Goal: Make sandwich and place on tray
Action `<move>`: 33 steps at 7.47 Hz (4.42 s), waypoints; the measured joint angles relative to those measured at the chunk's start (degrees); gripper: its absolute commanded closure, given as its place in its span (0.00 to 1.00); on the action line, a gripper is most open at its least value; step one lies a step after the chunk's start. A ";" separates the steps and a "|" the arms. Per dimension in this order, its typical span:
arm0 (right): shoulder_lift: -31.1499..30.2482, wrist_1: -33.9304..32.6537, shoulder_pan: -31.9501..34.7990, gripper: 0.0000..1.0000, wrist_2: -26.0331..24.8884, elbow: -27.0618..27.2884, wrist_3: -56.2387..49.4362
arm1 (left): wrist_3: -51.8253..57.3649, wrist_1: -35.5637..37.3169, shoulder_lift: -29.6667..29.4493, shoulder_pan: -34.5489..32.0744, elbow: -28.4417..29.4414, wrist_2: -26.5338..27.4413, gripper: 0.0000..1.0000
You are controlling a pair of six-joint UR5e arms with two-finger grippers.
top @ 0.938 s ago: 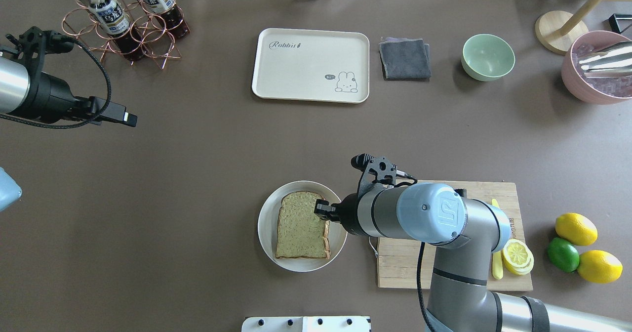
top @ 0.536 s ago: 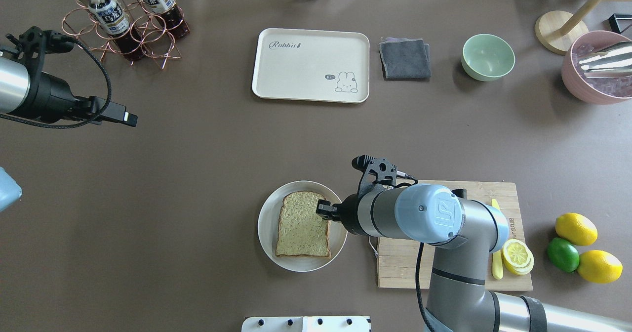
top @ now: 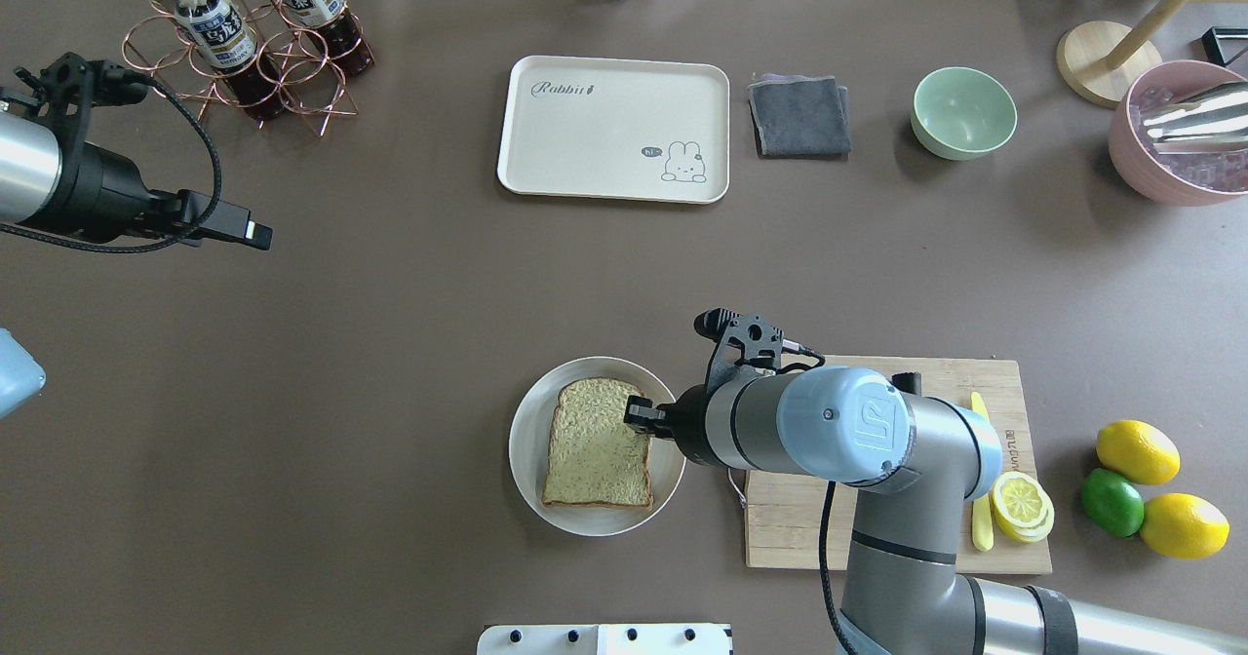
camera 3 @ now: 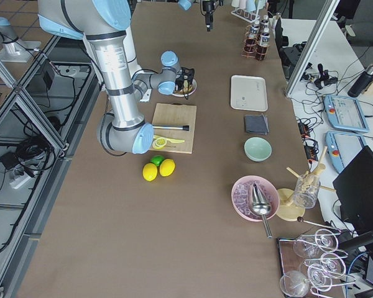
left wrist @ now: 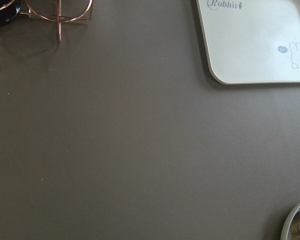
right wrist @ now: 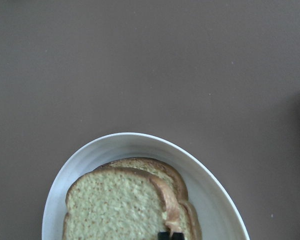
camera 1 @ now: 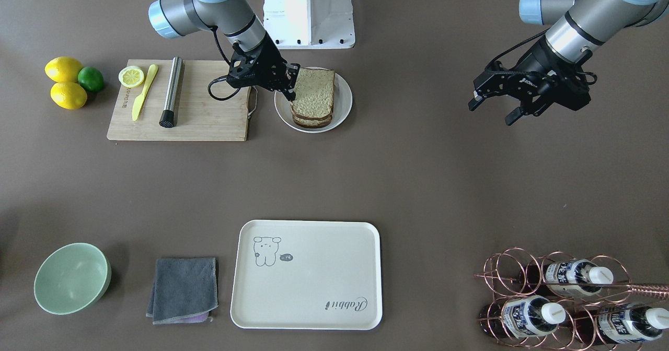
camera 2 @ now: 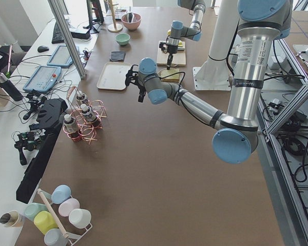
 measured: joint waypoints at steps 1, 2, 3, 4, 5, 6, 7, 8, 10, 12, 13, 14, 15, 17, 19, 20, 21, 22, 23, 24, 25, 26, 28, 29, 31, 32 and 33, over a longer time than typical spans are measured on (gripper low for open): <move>0.00 0.00 -0.04 0.00 -0.27 0.10 -0.57 | 0.00 0.00 -0.01 0.03 0.01 0.00 0.02; 0.01 0.00 -0.07 0.00 -0.49 0.27 -1.42 | 0.00 0.00 -0.01 0.04 0.01 0.00 0.02; 0.14 -0.08 0.08 0.00 -0.53 0.56 -1.97 | 0.00 0.00 -0.01 0.04 0.02 0.00 0.02; 0.27 -0.71 0.85 0.00 0.03 1.46 -2.21 | 0.00 0.00 -0.01 0.05 0.02 0.00 0.02; 0.30 -2.56 3.04 0.00 2.72 2.29 -2.30 | 0.00 0.00 -0.01 0.05 -0.03 0.00 0.02; 0.19 -5.58 6.82 0.00 6.92 2.82 -2.72 | -0.04 0.00 -0.01 0.10 -0.15 0.00 0.02; -0.11 -9.30 11.18 0.00 11.22 3.16 -5.11 | -0.07 0.04 -0.02 0.09 -0.25 0.00 0.02; -1.08 -13.12 15.06 0.00 14.42 3.42 -9.15 | -0.12 0.07 -0.12 0.11 -0.29 0.00 0.02; -3.35 -22.01 22.41 0.00 18.41 3.51 -19.89 | -0.40 0.09 -0.43 0.96 -0.33 0.13 0.02; -8.87 -28.01 29.38 0.00 20.37 4.82 -33.49 | -1.78 -0.41 -1.01 2.94 -0.21 1.28 0.02; -14.01 -28.80 33.75 0.00 21.96 6.08 -42.15 | -2.07 -0.93 -1.10 4.15 -0.09 2.41 0.02; -19.13 -29.05 38.96 0.00 24.11 6.69 -51.69 | -2.16 -1.23 -1.18 5.10 -0.03 3.09 0.02; -22.89 -29.33 44.11 0.00 26.20 6.38 -60.55 | -2.18 -1.39 -1.21 5.68 -0.01 3.35 0.02; -27.69 -29.74 55.40 0.00 33.14 1.77 -78.14 | -2.18 -1.44 -1.74 6.51 0.07 3.51 0.01; -29.71 -31.59 63.69 0.00 35.43 -3.13 -91.15 | -2.36 -1.41 -3.01 7.73 0.98 3.64 0.01; -29.94 -33.44 66.93 0.00 35.57 -4.13 -96.38 | -2.43 -1.40 -3.75 8.69 1.40 3.91 0.01; -30.20 -34.92 69.45 0.00 35.40 -4.55 -99.49 | -2.73 -1.37 -4.37 10.94 1.61 5.87 0.02; -30.50 -35.66 70.89 0.00 35.15 -4.77 -100.84 | -4.14 -1.34 -5.47 14.51 1.99 8.75 0.02; -30.66 -35.96 71.55 0.00 35.01 -5.00 -101.36 | -6.68 -1.33 -7.40 17.96 2.99 11.39 0.02; -30.77 -36.07 71.81 0.00 34.95 -5.13 -101.54 | -8.71 -1.32 -9.05 21.14 3.96 13.84 0.02; -30.87 -36.10 71.89 0.00 34.93 -5.18 -101.60 | -9.76 -1.32 -9.79 24.39 4.42 17.09 0.02; -30.90 -36.07 71.91 0.00 34.92 -5.20 -101.62 | -10.47 -1.37 -9.93 27.50 4.66 20.31 0.03; -30.93 -36.04 71.94 0.00 34.99 -5.21 -101.57 | -15.86 -1.47 -10.19 32.10 5.16 25.07 0.06; -30.91 -36.00 71.94 0.00 35.00 -5.22 -101.56 | -18.95 -1.53 -10.59 34.44 5.18 27.42 0.07; -30.85 -35.94 71.94 0.00 34.97 -5.34 -101.55 | -21.52 -1.91 -11.17 36.19 4.79 29.25 0.07; -30.81 -35.85 71.94 0.00 34.94 -5.63 -101.55 | -23.37 -2.42 -11.00 36.35 4.73 29.46 0.07; -30.82 -35.72 71.94 0.00 34.92 -5.85 -101.54 | -25.74 -2.67 -10.82 36.40 4.89 29.76 0.07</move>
